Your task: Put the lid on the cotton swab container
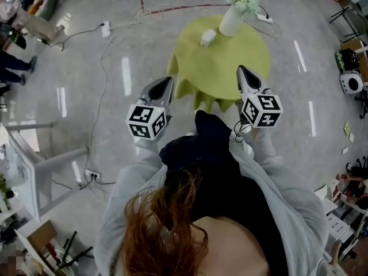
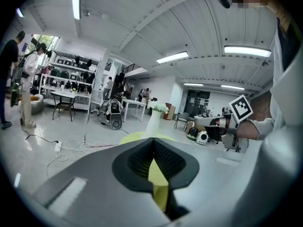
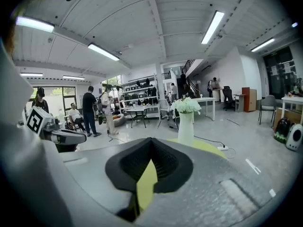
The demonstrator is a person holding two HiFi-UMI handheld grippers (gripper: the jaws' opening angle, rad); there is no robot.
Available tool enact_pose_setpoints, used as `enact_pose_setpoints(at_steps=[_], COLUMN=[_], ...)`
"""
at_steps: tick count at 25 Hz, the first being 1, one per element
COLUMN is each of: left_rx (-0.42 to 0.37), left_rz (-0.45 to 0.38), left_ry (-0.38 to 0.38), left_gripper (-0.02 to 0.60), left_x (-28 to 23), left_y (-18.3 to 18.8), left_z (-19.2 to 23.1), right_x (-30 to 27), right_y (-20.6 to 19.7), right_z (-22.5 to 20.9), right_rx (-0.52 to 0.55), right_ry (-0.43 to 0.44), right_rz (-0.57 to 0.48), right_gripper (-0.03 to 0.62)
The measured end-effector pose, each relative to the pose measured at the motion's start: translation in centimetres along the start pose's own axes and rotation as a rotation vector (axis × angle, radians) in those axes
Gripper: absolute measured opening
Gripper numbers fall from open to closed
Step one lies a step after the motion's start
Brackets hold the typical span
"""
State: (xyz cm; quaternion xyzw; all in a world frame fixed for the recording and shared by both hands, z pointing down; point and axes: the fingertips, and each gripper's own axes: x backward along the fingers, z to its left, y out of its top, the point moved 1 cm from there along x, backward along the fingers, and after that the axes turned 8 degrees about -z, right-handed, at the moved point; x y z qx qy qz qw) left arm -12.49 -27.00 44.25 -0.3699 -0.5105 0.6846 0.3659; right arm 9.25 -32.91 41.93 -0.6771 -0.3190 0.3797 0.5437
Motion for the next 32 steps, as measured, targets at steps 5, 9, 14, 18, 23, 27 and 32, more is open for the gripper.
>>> enact_pose_setpoints(at_steps=[5,9,14,18,23,27,32], left_rx=[0.005,0.009,0.008,0.001,-0.011,-0.019,-0.023], left_rz=[0.016,0.017,0.012,0.005,0.000,0.000,0.004], left_ry=[-0.035,-0.049,-0.056,-0.058,-0.062,-0.072,-0.080], left_gripper=[0.018,0.017,0.018,0.018,0.017,0.017,0.018], left_x=[0.8,1.0,0.9,0.7,0.2,-0.1,-0.3], left_y=[-1.1,-1.4,-1.6,-1.3,-0.7,-0.5,-0.4], left_z=[-0.8,-1.7,-2.4,-2.5,-2.5,-2.9,-3.0], right_x=[2.3,3.5,4.0,3.7,3.5,3.7,3.7], right_y=[-2.2,-2.9,-3.0,-2.9,-2.4,-2.3,-2.3], right_z=[1.1,1.3,1.1,1.2,1.1,0.7,0.9], right_rx=[-0.016,-0.017,-0.014,-0.009,-0.009,-0.014,-0.015], right_ry=[-0.027,-0.031,-0.033,-0.020,-0.016,-0.020,-0.018], right_rz=[0.033,0.050,0.047,0.046,0.039,0.035,0.037], right_gripper=[0.002,0.002,0.002,0.002,0.002,0.002,0.002])
